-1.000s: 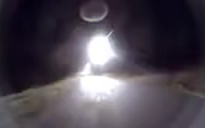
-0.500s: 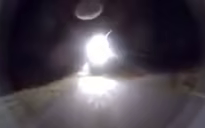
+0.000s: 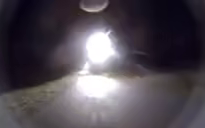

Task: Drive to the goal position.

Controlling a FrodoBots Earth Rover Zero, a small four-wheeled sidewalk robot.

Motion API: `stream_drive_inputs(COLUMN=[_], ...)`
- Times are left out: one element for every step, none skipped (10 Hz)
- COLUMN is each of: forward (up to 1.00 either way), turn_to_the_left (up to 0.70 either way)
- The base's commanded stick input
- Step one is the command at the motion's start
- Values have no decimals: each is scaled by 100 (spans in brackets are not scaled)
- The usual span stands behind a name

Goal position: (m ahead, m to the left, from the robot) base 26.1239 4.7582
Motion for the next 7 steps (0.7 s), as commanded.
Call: stream_drive_inputs(forward=[100, 100, 100, 100, 100, 100, 100], turn_to_the_left=[1, 4, 18, 32, 38, 38, 38])
